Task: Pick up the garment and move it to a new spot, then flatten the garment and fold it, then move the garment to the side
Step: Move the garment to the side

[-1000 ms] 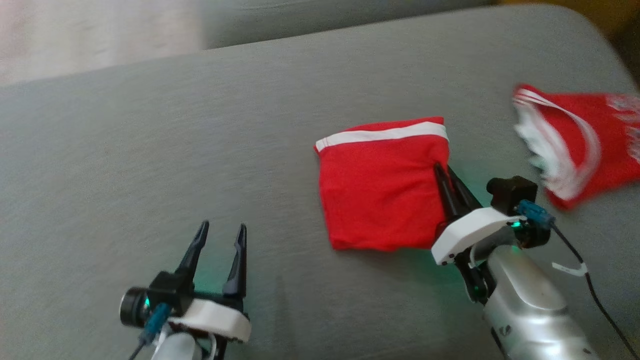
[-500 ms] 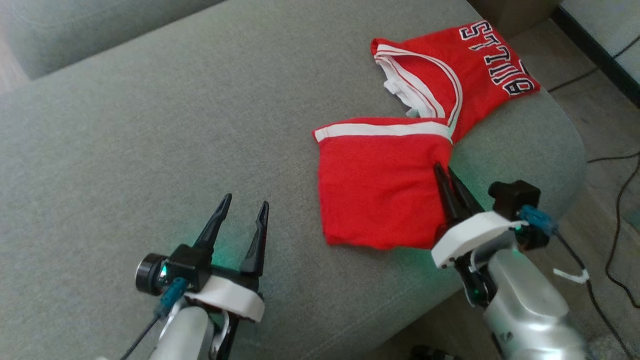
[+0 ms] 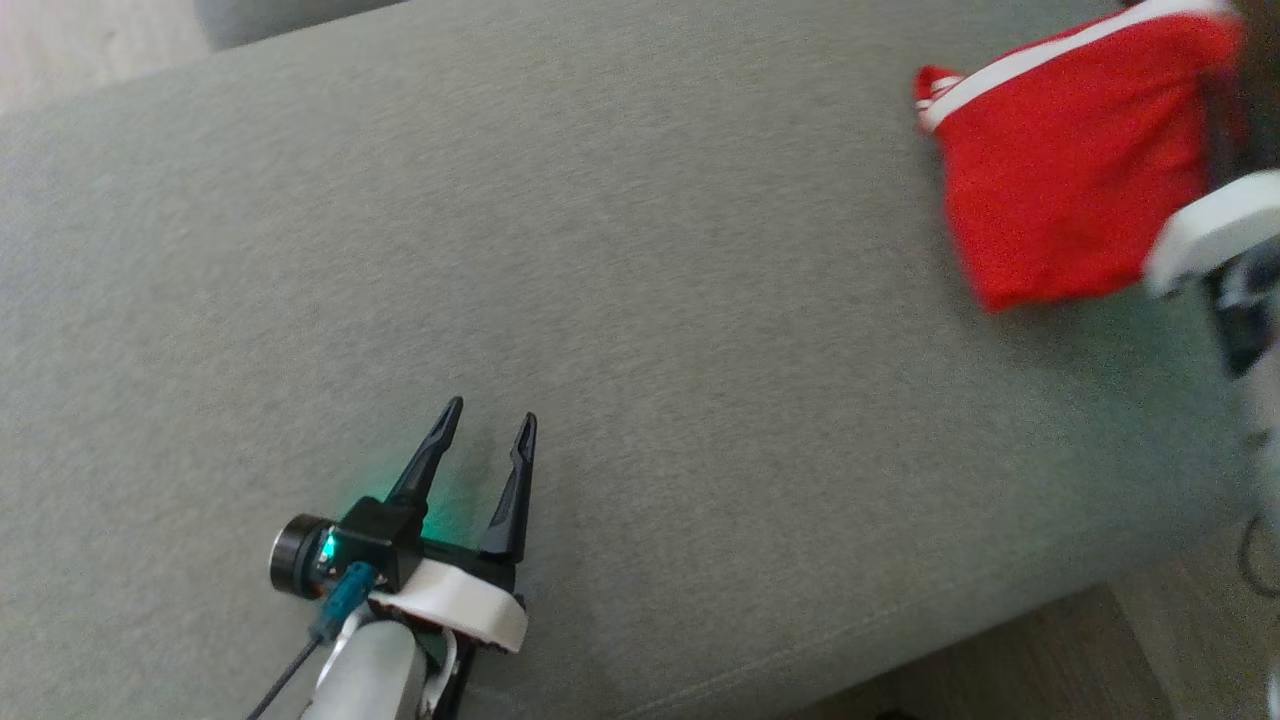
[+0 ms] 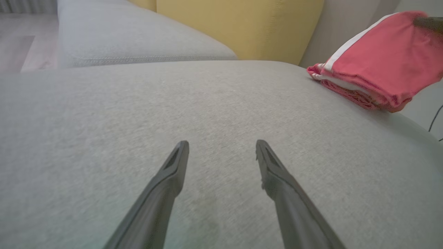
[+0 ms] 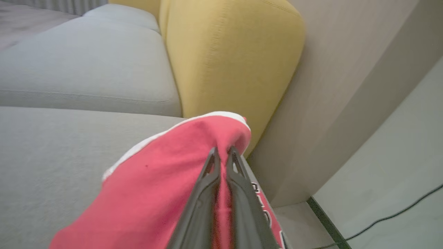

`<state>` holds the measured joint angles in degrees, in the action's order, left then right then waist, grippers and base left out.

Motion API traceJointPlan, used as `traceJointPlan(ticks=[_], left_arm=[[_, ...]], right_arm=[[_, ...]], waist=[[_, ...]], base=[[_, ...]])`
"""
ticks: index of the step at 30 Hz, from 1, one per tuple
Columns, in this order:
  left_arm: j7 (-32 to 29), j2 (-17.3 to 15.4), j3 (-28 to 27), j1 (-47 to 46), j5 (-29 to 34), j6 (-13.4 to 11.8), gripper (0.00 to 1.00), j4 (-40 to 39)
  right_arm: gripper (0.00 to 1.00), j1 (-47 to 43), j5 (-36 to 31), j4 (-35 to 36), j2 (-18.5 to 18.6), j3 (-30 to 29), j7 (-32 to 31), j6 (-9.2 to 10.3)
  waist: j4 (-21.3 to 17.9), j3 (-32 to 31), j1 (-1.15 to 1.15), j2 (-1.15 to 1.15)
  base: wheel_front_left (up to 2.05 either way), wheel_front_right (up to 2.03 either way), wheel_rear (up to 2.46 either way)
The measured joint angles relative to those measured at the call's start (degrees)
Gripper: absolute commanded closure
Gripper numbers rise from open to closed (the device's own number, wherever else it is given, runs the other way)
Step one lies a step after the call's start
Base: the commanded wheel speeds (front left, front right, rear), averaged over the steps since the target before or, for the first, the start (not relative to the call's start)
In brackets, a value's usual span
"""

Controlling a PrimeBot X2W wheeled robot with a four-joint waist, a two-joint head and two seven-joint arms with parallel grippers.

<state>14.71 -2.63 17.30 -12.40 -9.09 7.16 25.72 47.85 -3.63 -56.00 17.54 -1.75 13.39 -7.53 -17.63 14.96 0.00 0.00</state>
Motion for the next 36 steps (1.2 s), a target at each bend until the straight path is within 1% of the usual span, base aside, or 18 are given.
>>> traceJointPlan(ticks=[1, 2, 4, 6, 8, 10, 12, 14, 16, 18, 20, 25, 27, 31, 36], left_arm=[[0.0, 0.0, 0.0, 0.0, 0.0, 0.0, 0.00, 0.0], [0.0, 0.0, 0.0, 0.0, 0.0, 0.0, 0.00, 0.0], [0.0, 0.0, -0.2, -0.1, 0.0, 0.0, 0.00, 0.0], [0.0, 0.0, -0.5, -0.2, 0.0, 0.0, 0.00, 0.0], [0.0, 0.0, -0.8, -0.2, 0.0, 0.0, 0.00, 0.0], [0.0, 0.0, -1.3, -0.1, 0.0, 0.0, 0.00, 0.0], [0.0, 0.0, -2.4, -0.1, 0.0, 0.0, 0.00, -0.2], [0.0, 0.0, -3.3, 0.0, 0.0, -0.3, 0.00, -0.5], [0.0, 0.0, -4.3, 0.1, 0.1, -1.1, 0.00, -0.7], [0.0, 0.0, -4.6, 0.3, 0.6, -1.6, 0.00, -1.1], [0.0, 0.0, -5.0, 1.3, 0.8, -2.2, 0.00, -1.3], [0.0, 0.0, -6.6, 4.2, 0.8, -4.8, 0.00, -2.0], [0.0, 0.0, -7.0, 5.0, 0.8, -5.2, 0.00, -2.0], [0.0, 0.0, -9.0, 6.8, 1.1, -6.1, 0.00, -2.1], [0.0, 0.0, -12.0, 8.6, 0.4, -6.2, 0.00, -2.2]], right_arm=[[0.07, 1.1, -0.9, -0.9, 0.7, -2.3, -0.7, 0.00], [0.00, 1.1, -0.9, -0.9, 0.7, -2.3, -0.7, 0.00], [0.00, 2.4, -4.4, -2.2, 2.0, -6.3, -2.4, 0.00], [0.00, 2.6, -6.6, -2.1, 2.0, -10.9, -1.9, 0.00], [0.00, 2.5, -9.6, -1.2, 1.6, -13.5, -0.8, 0.00], [0.00, 2.5, -10.9, -0.1, -0.2, -15.2, 0.0, 0.00], [0.00, 2.3, -11.1, 1.0, -3.2, -15.3, 0.7, 0.00], [0.00, 1.2, -10.8, 3.2, -6.5, -14.1, 0.9, 0.00], [0.00, -1.1, -9.0, 7.3, -9.6, -11.8, 0.9, 0.00], [0.00, -4.5, -7.1, 11.6, -11.7, -9.8, 1.0, 0.00], [0.00, -8.6, -4.4, 14.4, -12.9, -8.4, 1.0, 0.00], [0.00, -19.7, 1.0, 19.1, -13.6, -5.0, 1.0, 0.00], [0.00, -22.8, 2.7, 20.0, -14.0, -3.8, 1.0, 0.00], [0.00, -26.6, 6.4, 21.1, -14.2, -0.4, 1.0, 0.00], [0.00, -29.9, 9.9, 22.0, -14.4, 1.9, 1.0, 0.00]], waist=[[0.7, 0.3, 0.00, 0.00], [0.7, 0.3, 0.00, 0.00], [2.1, 1.1, 0.00, 0.00], [3.1, 1.7, 0.00, 0.00], [3.9, 2.1, 0.00, 0.00], [4.3, 2.0, 0.01, 0.00], [4.5, 1.5, -0.01, 0.00], [4.7, 0.8, 0.00, 0.00], [5.0, 0.1, -0.01, 0.00], [5.7, -0.6, -0.01, 0.00], [6.6, -1.3, -0.01, 0.00], [9.9, -3.1, -0.01, 0.00], [11.4, -4.0, -0.01, 0.00], [14.5, -5.6, -0.01, 0.00], [18.0, -7.5, -0.01, 0.00]], base=[[0.00, 0.00, 0.00], [0.00, 0.00, 0.00], [0.00, 0.00, 0.00], [0.00, 0.00, 0.00], [0.00, 0.00, 0.00], [0.00, 0.00, 0.00], [0.00, 0.00, 0.00], [0.00, 0.00, 0.00], [0.00, 0.00, 0.00], [0.00, 0.00, 0.00], [0.00, 0.00, 0.00], [0.00, 0.00, 0.00], [0.00, 0.00, 0.00], [0.00, 0.00, 0.00], [0.00, 0.00, 0.00]])
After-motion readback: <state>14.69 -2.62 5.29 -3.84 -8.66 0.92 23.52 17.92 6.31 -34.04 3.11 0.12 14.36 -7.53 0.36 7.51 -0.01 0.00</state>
